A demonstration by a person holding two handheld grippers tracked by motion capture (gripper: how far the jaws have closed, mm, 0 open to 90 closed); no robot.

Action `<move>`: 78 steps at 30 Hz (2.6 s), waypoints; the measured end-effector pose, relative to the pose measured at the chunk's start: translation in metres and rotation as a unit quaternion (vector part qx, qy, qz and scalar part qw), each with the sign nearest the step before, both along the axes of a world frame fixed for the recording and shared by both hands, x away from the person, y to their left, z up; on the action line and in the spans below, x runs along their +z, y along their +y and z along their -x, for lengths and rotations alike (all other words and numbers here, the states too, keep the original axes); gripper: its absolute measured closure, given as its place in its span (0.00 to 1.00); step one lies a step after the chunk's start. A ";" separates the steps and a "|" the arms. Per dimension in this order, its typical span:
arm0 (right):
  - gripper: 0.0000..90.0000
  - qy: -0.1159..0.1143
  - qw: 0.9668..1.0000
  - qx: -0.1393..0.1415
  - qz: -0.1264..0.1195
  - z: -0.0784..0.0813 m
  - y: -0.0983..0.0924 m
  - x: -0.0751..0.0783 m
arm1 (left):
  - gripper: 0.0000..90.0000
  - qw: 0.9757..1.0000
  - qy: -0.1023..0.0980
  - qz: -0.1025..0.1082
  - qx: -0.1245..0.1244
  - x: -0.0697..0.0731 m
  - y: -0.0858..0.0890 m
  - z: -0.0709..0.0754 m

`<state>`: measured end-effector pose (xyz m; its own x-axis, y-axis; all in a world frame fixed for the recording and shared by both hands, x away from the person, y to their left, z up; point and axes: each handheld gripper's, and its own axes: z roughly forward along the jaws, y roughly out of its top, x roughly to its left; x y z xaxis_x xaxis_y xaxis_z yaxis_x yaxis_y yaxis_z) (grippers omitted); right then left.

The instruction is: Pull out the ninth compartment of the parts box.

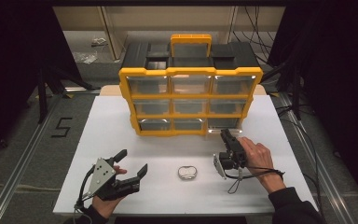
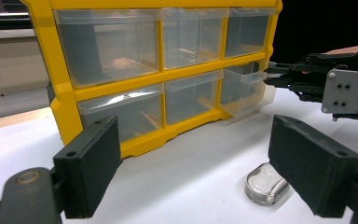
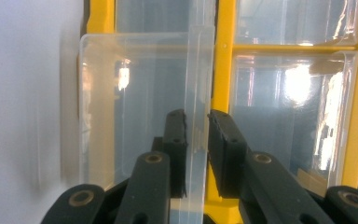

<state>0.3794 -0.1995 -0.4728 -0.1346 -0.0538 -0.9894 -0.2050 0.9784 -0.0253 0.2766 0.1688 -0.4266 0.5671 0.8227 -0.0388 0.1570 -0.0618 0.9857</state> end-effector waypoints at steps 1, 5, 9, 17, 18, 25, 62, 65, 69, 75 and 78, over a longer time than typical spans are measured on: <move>0.87 0.000 1.000 0.001 -0.002 0.000 0.000 0.000 | 0.18 1.000 0.000 0.000 0.000 0.000 0.000 0.000; 0.87 0.002 1.000 0.000 -0.002 0.003 0.000 0.000 | 0.18 1.000 0.000 0.001 0.000 0.000 0.000 0.000; 0.87 0.003 1.000 0.002 0.000 0.006 -0.001 0.000 | 0.18 1.000 -0.001 0.000 -0.001 0.000 0.000 0.000; 0.87 0.009 1.000 -0.002 0.000 0.010 -0.001 0.000 | 0.18 1.000 0.000 -0.002 -0.001 0.000 0.000 0.000; 0.87 0.008 1.000 0.002 0.003 0.010 -0.001 0.000 | 0.18 1.000 0.000 -0.002 -0.001 0.000 0.000 0.000; 0.87 0.008 1.000 0.003 0.003 0.012 -0.001 0.000 | 0.18 1.000 0.000 -0.002 -0.001 0.000 0.000 0.000; 1.00 0.018 0.999 0.032 0.012 0.032 -0.008 -0.001 | 0.18 1.000 0.000 -0.002 0.001 0.000 0.000 0.001; 1.00 0.017 0.999 0.026 0.026 0.035 -0.009 -0.005 | 0.18 1.000 0.000 -0.002 0.001 0.000 0.000 0.000; 0.84 0.003 0.999 0.030 0.011 0.033 -0.011 0.000 | 0.18 1.000 0.000 -0.004 -0.001 0.000 -0.001 0.000; 0.79 0.004 1.000 0.017 0.000 0.030 -0.010 0.005 | 0.18 1.000 0.001 -0.004 -0.001 0.000 -0.001 0.000; 0.77 0.005 1.000 0.016 -0.004 0.026 -0.010 0.006 | 0.18 1.000 0.001 -0.004 -0.001 -0.001 -0.001 0.000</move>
